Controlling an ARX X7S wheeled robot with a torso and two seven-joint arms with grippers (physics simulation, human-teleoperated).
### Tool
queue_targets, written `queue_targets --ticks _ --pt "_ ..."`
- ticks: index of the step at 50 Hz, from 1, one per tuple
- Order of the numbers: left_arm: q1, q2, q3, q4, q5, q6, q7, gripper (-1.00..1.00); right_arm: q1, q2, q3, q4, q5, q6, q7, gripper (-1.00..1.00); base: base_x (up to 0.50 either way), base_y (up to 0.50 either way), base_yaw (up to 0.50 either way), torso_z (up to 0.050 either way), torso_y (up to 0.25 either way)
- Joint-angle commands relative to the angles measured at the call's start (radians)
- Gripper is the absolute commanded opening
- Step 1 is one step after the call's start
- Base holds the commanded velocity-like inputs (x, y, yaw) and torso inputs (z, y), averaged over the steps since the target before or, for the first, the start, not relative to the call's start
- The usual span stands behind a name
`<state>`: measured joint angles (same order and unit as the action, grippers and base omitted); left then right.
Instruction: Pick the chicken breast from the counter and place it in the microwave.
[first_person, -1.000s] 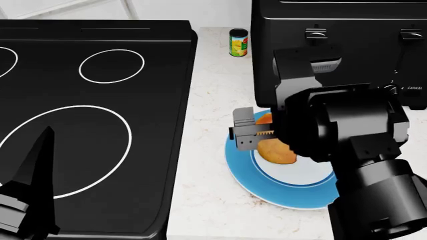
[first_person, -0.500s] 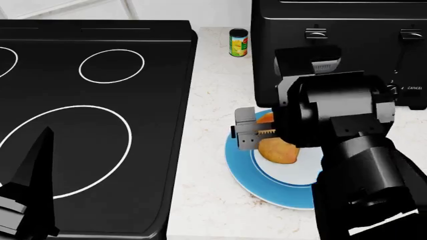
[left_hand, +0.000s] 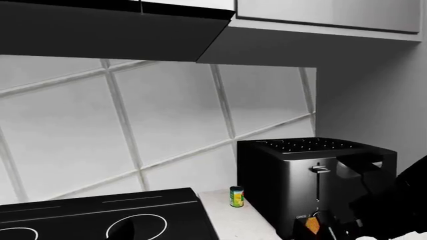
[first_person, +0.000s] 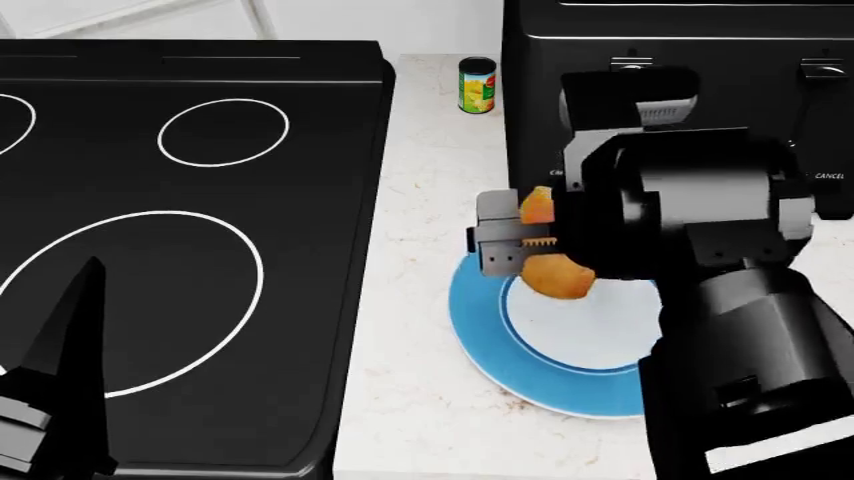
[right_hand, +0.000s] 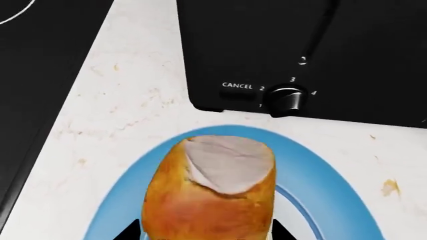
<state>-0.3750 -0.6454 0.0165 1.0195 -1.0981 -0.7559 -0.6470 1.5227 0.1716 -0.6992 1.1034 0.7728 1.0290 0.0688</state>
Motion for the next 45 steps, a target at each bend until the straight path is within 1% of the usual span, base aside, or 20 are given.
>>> queue_targets --ticks 1,3,6,9,12,13,15,16,19,23,25,28,30,40,45 --pt "-0.004 -0.008 0.017 -0.006 0.007 0.016 -0.007 1.0 -0.064 0.135 0.165 -0.489 0.131 0.197 0.26 -1.0 0.0 0.0 0.0 0.0 0.0" --pt "-0.006 -0.007 0.022 -0.007 0.011 0.017 -0.008 1.0 -0.074 0.155 0.218 -0.599 0.186 0.255 0.326 -1.0 0.0 0.0 0.0 0.0 0.0" --pt "-0.01 -0.009 0.026 -0.009 0.011 0.02 -0.01 1.0 -0.087 0.173 0.266 -0.699 0.235 0.299 0.384 -1.0 0.0 0.0 0.0 0.0 0.0" --pt "-0.011 -0.008 0.031 -0.014 0.021 0.025 -0.005 1.0 -0.127 0.197 0.354 -0.872 0.341 0.384 0.48 -1.0 0.0 0.0 0.0 0.0 0.0" --pt "-0.019 -0.006 0.035 -0.02 0.022 0.027 -0.006 1.0 -0.165 0.205 0.434 -0.992 0.431 0.441 0.576 -1.0 0.0 0.0 0.0 0.0 0.0" --pt "-0.021 -0.005 0.039 -0.022 0.026 0.028 -0.005 1.0 -0.184 0.208 0.471 -1.057 0.475 0.463 0.627 -1.0 0.0 0.0 0.0 0.0 0.0" --pt "-0.029 -0.001 0.044 -0.028 0.029 0.028 -0.006 1.0 -0.222 0.201 0.585 -1.175 0.615 0.508 0.787 -1.0 0.0 0.0 0.0 0.0 0.0" --pt "-0.03 -0.001 0.044 -0.029 0.028 0.029 -0.006 1.0 -0.227 0.204 0.597 -1.202 0.65 0.517 0.831 -1.0 0.0 0.0 0.0 0.0 0.0" --pt "-0.035 0.005 0.047 -0.039 0.036 0.035 -0.006 1.0 -0.27 0.227 0.669 -1.344 0.899 0.501 1.065 -1.0 0.0 0.0 0.0 0.0 0.0" --pt "-0.049 0.009 0.049 -0.049 0.039 0.038 -0.007 1.0 -0.324 0.275 0.692 -1.49 1.023 0.457 1.188 -1.0 0.0 0.0 0.0 0.0 0.0" --pt "-0.052 0.016 0.052 -0.059 0.049 0.045 -0.003 1.0 -0.351 0.307 0.696 -1.557 1.117 0.406 1.275 -1.0 -0.43 0.03 0.0 0.0 0.0" --pt "-0.041 0.025 0.064 -0.067 0.075 0.058 0.015 1.0 -0.382 0.33 0.699 -1.611 1.186 0.361 1.327 -1.0 -0.5 0.06 0.0 0.0 0.0" --pt "-0.036 0.023 0.064 -0.074 0.086 0.065 0.026 1.0 -0.396 0.333 0.697 -1.634 1.2 0.348 1.337 -1.0 -0.5 0.06 0.0 0.0 0.0" --pt "-0.02 0.01 0.054 -0.082 0.094 0.085 0.041 1.0 -0.472 0.33 0.746 -1.688 1.172 0.314 1.317 -1.0 -0.5 0.06 0.0 0.0 0.0" --pt "-0.017 0.005 0.046 -0.079 0.085 0.089 0.037 1.0 -0.474 0.339 0.748 -1.695 1.172 0.302 1.315 -1.0 -0.5 0.06 0.0 0.0 0.0"
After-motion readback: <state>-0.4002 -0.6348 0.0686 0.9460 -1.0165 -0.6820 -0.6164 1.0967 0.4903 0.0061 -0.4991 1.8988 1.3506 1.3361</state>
